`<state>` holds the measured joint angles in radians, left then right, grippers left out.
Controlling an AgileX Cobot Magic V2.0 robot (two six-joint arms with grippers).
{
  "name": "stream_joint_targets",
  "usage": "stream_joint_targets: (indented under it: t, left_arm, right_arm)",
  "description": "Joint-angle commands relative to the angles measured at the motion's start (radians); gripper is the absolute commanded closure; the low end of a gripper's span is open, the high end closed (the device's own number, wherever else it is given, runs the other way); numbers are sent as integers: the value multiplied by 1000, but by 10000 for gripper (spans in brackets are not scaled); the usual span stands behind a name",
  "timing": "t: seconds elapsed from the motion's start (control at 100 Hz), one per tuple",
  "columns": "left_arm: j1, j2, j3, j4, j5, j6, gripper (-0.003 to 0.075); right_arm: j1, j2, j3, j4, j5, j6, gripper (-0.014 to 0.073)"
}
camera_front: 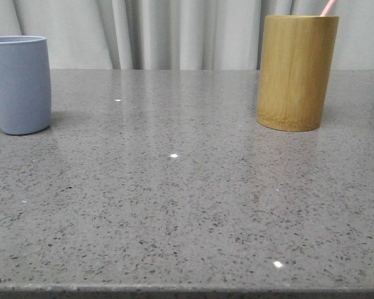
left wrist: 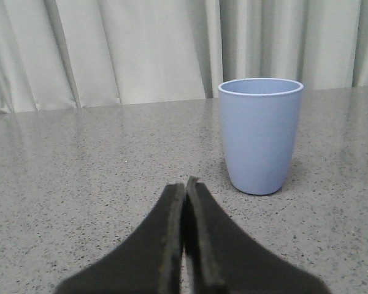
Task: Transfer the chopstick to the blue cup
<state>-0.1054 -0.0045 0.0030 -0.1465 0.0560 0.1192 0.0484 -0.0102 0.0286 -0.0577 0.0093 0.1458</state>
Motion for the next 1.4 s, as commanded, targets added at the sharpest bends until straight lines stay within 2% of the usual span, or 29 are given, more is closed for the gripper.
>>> stream_joint_targets:
  t: [0.0,0.18,0.33,0.65,0.73,0.83,1.31,1.39]
  left_arm:
    - [3,-34,-20,-44,-56,-3,739]
    - [3,17,-118,-107,27,-3,739]
    - [3,120,-234,-179,79,-3,739]
    - [3,450,-645,-183,601,-3,739]
    - [3,514,-723,-185,686,-3,739]
    - [3,567,-783,-185,721,-3,739]
    - [3,592,-791,-185,742,-3,738]
    - [3,592,-791,-185,746,-3,720]
  right_arm:
    - [-4,-15,-48,-1,-71,-7,661]
    - [-3,18,-184,47,57,13,661]
    - [-3,104,-351,72,272,13,661]
    - [-3,371,-683,72,700,12,661]
    - [-3,417,-734,72,731,12,661]
    - [-3,448,-754,72,722,12,661]
    - [-3,455,-754,72,700,12,661]
    - [-3,455,-754,72,700,12,648]
